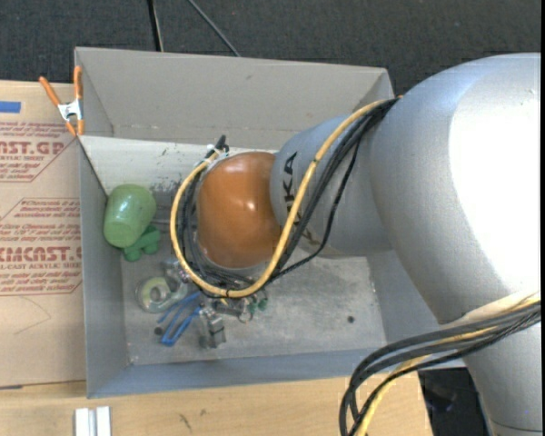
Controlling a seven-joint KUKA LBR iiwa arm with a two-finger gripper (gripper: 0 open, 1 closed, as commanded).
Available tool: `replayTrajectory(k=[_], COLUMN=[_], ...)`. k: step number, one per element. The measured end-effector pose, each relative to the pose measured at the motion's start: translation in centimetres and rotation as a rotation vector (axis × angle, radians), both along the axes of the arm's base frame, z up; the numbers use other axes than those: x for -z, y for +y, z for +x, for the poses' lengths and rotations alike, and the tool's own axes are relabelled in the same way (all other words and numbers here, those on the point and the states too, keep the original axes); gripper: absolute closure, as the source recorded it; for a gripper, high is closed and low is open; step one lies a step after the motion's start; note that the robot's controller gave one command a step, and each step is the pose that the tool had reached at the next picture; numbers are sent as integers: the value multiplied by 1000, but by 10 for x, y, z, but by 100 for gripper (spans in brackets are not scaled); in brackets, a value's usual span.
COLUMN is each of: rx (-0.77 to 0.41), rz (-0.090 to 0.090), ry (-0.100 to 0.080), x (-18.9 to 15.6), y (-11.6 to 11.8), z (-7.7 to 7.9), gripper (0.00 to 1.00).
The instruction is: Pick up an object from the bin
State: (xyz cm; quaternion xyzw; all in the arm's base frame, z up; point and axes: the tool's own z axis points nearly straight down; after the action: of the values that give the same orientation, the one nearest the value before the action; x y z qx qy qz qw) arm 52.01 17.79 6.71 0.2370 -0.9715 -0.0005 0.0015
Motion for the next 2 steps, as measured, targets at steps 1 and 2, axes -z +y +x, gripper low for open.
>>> replayTrajectory(k=[1, 2], rx=[-195, -300], rz=[2, 1], ry=[-5, -3], x=[-33, -32], y=[10, 11], z=[-6, -9], gripper=[0, 0])
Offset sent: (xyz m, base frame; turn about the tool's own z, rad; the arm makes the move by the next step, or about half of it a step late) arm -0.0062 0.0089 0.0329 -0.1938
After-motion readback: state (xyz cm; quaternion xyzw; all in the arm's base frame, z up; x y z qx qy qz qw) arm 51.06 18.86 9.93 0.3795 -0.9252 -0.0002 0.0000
